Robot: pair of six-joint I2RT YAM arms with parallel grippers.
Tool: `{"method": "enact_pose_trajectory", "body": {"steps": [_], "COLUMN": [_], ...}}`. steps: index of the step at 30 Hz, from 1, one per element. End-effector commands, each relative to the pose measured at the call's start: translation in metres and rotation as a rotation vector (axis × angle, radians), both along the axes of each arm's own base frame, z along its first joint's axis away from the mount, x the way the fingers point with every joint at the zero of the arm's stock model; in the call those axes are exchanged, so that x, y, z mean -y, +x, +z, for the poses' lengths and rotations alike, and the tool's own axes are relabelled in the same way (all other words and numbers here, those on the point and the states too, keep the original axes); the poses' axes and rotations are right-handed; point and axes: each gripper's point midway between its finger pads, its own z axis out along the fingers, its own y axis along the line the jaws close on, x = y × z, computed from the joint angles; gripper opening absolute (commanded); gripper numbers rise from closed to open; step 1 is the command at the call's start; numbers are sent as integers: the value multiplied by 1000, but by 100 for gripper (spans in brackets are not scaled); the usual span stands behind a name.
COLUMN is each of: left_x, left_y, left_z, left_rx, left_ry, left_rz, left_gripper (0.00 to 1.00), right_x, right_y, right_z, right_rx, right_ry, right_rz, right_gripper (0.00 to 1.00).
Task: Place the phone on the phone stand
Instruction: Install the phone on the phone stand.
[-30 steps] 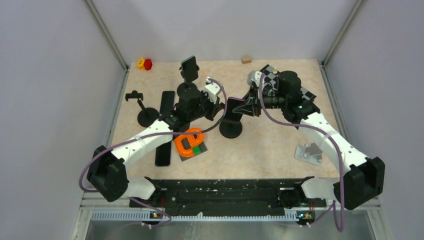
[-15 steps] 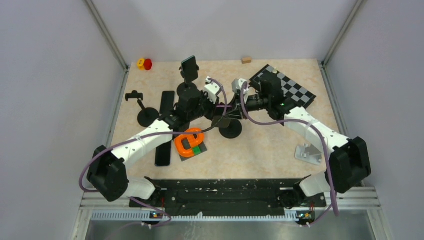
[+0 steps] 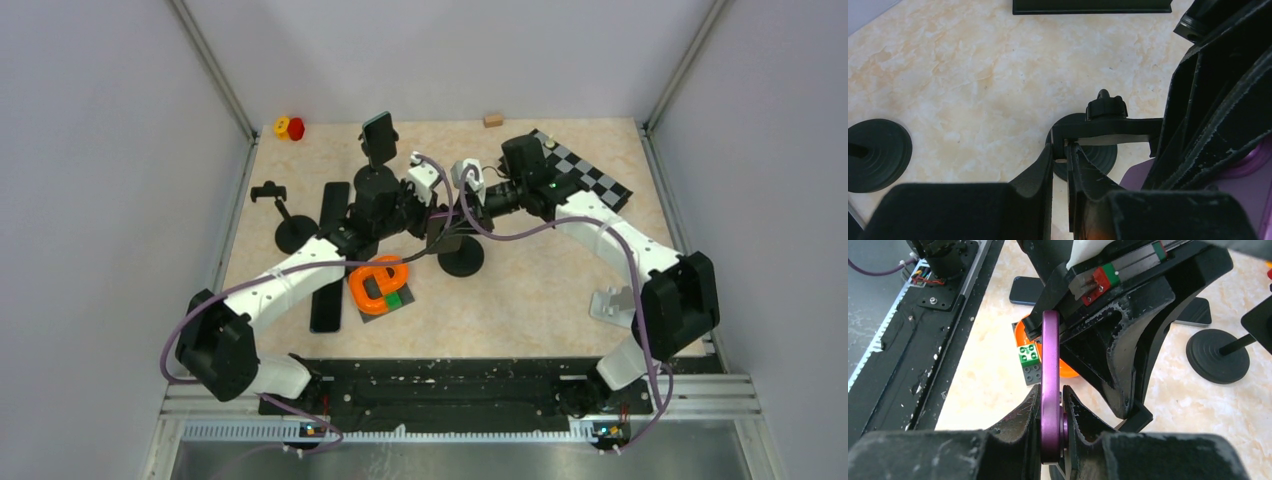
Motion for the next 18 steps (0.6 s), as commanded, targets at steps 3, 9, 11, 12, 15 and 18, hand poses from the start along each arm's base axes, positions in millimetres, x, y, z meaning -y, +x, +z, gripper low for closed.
{"method": "enact_pose_trajectory", "body": {"steps": [3, 9, 11, 12, 15, 18], "left_x": [19, 26, 27, 27, 27, 25], "left_y": [-8, -10, -9, -9, -7, -10], "left_z": [9, 4, 4, 4, 4, -3], "left_rx": [-7, -20, -21, -21, -21, -50], "left_ry": [-37, -36, -36, -36, -34, -17], "left_rz": [-97, -143, -146, -143, -138, -137], "left_gripper": [0, 0, 0, 0, 0, 0], "right_x": [-12, -13, -14, -14, -13, -13], "right_y": [8, 10, 12, 13, 15, 15], "right_z": [29, 23, 22, 21, 20, 18], "right_rx": [194, 211, 215, 209, 221, 227], "right_ry": [48, 18, 8, 1, -9, -18], "right_rz": [113, 160, 169, 169, 174, 174], "right_gripper": [0, 0, 0, 0, 0, 0]}}
